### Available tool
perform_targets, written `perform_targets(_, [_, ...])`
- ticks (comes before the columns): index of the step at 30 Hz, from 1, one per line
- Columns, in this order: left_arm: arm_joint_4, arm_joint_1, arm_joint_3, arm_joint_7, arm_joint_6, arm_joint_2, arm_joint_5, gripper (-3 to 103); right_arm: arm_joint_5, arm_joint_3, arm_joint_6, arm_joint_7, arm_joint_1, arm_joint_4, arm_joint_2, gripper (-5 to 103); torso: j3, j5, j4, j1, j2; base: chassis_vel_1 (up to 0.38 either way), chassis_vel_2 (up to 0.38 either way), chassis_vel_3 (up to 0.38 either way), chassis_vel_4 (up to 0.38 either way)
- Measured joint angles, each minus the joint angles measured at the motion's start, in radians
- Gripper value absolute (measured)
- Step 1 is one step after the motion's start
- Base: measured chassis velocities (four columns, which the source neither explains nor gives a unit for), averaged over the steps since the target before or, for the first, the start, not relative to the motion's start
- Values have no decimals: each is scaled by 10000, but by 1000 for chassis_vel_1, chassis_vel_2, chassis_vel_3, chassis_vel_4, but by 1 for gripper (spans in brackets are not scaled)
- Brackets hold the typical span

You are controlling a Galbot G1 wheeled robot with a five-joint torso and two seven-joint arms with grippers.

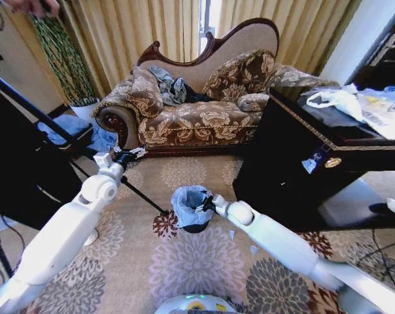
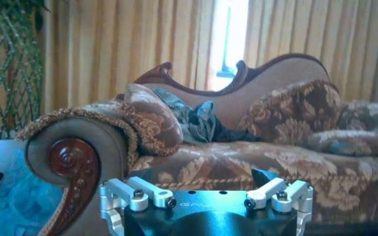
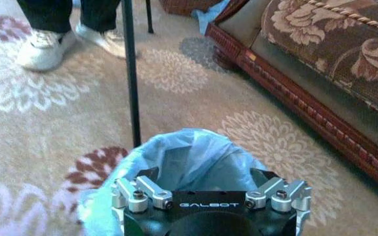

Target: Place a garbage bag over the trash bin.

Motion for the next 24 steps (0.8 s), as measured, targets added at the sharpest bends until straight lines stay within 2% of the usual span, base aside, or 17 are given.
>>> perform_targets(2, [-47,-7,-154,-83,-2,-52,-164,100,-98,-273,-25,-52,348,-349,127,84,0,-1,0,0,0,0,0,0,0])
perform_targets(3, [-47,-7,-154,-83,-2,-52,-164,100,-98,-273,-25,-52,348,-349,127,84,0,-1,0,0,0,0,0,0,0])
perform_targets(4, [-73,-101,-277,-226,-9,-90,-399,103,-153,-545,-86,-113,697,-605,163,79,1,-1,2,1,-1,0,0,0,0])
perform_targets(6, [-66,-307,-439,-324,-109,-134,-609,100,-165,-934,-191,-217,1129,-847,152,68,-1,-2,0,0,0,0,0,0,0])
perform_targets(9, [5,-498,-575,-390,-231,-196,-760,99,-180,-1318,-242,-308,1429,-1067,193,62,0,-1,-2,0,0,0,0,0,0])
perform_targets(10, [66,-587,-638,-394,-342,-228,-817,98,-220,-1550,-252,-372,1584,-1229,281,57,0,-1,-3,0,0,0,0,0,0])
perform_targets(11, [66,-587,-638,-394,-342,-228,-817,98,-220,-1550,-252,-372,1584,-1229,281,57,0,-1,-3,0,0,0,0,0,0])
perform_targets(14, [159,-704,-762,-360,-586,-324,-918,98,-310,-2173,-287,-460,1841,-1628,545,41,0,-1,1,0,0,0,0,0,0])
perform_targets(15, [159,-704,-762,-360,-586,-324,-918,98,-310,-2173,-287,-460,1841,-1628,545,41,0,-1,1,0,0,0,0,0,0])
perform_targets(17, [157,-770,-807,-287,-646,-413,-946,98,-417,-2553,-301,-527,1954,-1928,735,30,0,-1,2,-1,0,0,0,0,0])
perform_targets(18, [157,-770,-807,-287,-646,-413,-946,98,-417,-2553,-301,-527,1954,-1928,735,30,0,-1,2,-1,0,0,0,0,0])
perform_targets(20, [140,-799,-839,-223,-671,-480,-974,98,-535,-2732,-302,-549,2049,-2187,891,19,0,-1,-1,0,0,0,0,0,0])
perform_targets(21, [140,-799,-839,-223,-671,-480,-974,98,-535,-2732,-302,-549,2049,-2187,891,19,0,-1,-1,0,0,0,0,0,0])
perform_targets(24, [-4,-845,-858,-134,-687,-515,-1076,98,-670,-3126,-297,-616,2352,-2712,1213,3,0,-1,0,-1,0,0,0,0,0])
